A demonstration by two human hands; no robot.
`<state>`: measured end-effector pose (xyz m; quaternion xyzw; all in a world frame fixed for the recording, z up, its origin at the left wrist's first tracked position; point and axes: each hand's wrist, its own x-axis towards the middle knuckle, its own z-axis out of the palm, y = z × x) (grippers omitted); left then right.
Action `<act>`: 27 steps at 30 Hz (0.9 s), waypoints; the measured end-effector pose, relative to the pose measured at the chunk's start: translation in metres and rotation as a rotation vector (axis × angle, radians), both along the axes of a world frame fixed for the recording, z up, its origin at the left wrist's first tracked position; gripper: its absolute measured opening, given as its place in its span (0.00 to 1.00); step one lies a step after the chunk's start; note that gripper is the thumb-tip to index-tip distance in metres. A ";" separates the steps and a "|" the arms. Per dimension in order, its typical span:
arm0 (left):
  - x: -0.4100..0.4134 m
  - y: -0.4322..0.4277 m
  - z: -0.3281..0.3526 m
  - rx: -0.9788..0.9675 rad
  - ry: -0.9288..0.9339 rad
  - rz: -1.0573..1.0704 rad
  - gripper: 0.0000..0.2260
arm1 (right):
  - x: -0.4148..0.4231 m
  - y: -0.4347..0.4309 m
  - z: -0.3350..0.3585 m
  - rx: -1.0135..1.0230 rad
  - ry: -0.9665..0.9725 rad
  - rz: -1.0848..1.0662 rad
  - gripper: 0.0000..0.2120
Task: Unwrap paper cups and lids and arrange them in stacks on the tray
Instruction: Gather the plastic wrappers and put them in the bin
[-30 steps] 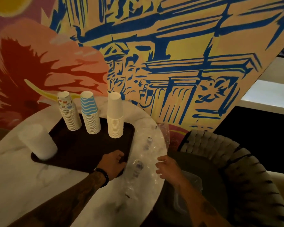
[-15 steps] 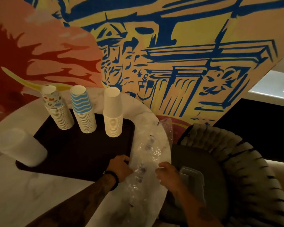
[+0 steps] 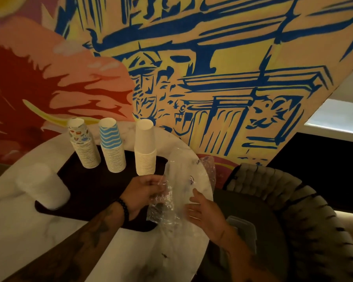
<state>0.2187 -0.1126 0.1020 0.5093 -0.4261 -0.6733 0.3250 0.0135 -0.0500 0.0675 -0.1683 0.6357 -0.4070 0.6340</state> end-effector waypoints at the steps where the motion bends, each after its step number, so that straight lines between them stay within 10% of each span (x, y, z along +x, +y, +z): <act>1: 0.001 0.005 0.004 0.020 0.039 0.010 0.11 | 0.001 0.003 0.004 -0.009 -0.067 -0.015 0.20; 27: -0.017 0.194 0.050 -0.007 0.111 0.068 0.09 | -0.044 0.154 0.070 -0.367 -0.054 0.163 0.09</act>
